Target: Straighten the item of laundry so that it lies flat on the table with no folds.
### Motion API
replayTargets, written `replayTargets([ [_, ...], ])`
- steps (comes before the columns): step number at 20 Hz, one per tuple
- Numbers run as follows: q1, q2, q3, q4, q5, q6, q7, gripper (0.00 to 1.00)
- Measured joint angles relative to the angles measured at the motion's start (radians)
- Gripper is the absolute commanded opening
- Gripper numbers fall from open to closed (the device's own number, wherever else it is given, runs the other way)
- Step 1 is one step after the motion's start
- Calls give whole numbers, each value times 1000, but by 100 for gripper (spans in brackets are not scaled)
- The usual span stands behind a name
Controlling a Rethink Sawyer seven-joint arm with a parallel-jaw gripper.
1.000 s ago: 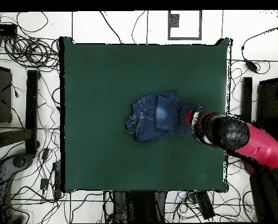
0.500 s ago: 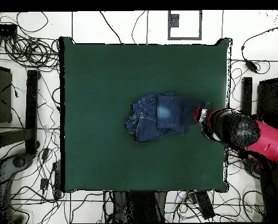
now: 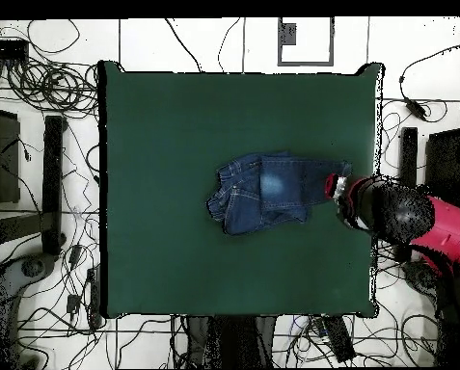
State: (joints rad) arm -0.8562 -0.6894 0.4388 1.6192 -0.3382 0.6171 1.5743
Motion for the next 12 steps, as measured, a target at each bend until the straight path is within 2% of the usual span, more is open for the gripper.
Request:
replayTargets([
  [12,-43,31,47,-71,-53,103,0,0],
])
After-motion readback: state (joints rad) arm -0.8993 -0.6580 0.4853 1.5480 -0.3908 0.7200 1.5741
